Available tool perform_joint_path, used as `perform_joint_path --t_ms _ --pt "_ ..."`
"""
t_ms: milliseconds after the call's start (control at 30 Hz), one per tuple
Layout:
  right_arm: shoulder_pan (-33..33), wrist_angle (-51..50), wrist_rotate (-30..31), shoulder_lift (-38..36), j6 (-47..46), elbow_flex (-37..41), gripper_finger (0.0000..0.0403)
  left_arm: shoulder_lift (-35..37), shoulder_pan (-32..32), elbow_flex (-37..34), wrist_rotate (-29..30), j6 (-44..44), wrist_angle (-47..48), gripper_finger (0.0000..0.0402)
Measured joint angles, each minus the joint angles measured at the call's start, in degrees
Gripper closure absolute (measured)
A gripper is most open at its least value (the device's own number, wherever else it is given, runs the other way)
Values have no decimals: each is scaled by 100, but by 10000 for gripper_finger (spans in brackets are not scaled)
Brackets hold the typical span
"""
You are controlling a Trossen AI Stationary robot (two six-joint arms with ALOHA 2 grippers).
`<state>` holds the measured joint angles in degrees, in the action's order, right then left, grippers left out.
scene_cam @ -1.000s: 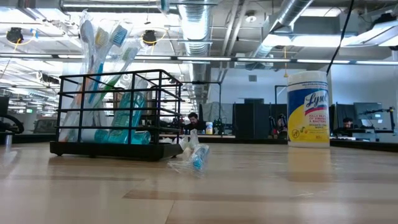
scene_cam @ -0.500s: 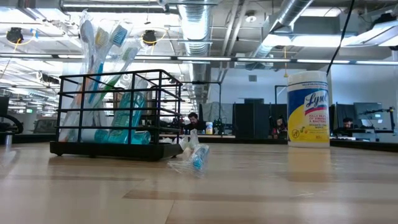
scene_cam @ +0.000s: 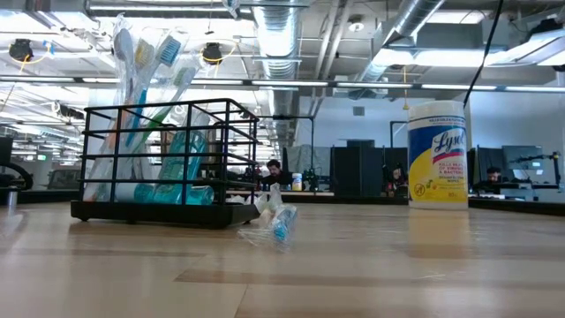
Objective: Pick & Place toothbrushing station
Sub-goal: Put the right blue toothbrush into the wire organizer
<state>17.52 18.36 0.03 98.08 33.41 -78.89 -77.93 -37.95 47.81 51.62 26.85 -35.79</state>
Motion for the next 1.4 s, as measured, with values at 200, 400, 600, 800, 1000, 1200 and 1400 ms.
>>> perform_joint_path --t_ms 200,400,600,800,1000,1200,1400 --pt "-2 -68 0 0 0 0 403 2 0 0 -3 0 -85 312" --pt "-42 -118 0 0 0 0 403 2 -11 0 -2 2 -162 321" --pt "-42 -112 4 0 -120 0 394 2 -114 0 0 37 -155 386" --pt "-27 -59 3 0 -413 0 370 2 -231 0 216 -81 -158 387" --pt "10 0 2 0 -841 0 357 2 -319 0 238 -283 -105 387" --pt "3 -371 26 -243 -472 2 356 6 -323 -274 267 -933 -52 387" --pt "4 -976 24 -674 -672 0 355 0 -297 -816 284 -1562 -535 387"
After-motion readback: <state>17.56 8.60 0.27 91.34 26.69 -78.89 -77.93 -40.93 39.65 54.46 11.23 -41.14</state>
